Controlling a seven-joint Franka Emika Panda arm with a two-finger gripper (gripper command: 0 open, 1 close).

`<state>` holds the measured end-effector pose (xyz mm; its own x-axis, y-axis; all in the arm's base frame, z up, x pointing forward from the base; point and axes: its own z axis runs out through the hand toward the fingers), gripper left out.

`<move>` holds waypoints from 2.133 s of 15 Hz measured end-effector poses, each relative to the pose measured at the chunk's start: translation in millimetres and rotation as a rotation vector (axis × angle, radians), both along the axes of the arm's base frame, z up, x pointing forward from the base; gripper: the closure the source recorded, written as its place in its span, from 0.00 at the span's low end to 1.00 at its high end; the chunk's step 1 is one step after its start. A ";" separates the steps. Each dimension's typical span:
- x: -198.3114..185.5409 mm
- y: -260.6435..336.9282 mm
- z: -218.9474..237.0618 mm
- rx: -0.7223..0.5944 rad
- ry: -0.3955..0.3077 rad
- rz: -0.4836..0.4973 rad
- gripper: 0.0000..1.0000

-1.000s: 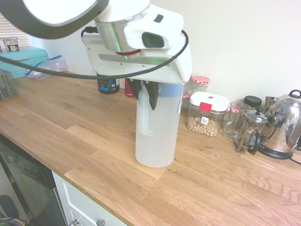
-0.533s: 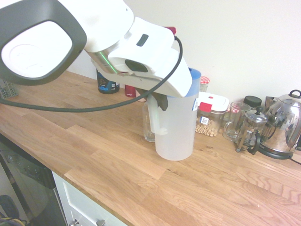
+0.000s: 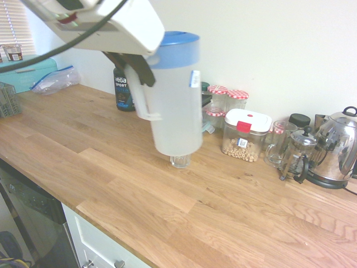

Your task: Pour me some water

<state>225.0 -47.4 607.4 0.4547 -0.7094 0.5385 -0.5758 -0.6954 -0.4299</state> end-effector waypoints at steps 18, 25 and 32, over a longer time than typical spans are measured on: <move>113.7 267.2 -149.3 0.049 0.064 0.200 1.00; 163.6 273.9 -145.6 0.053 0.100 0.190 0.00; 157.7 272.8 -144.3 0.039 0.170 0.190 0.00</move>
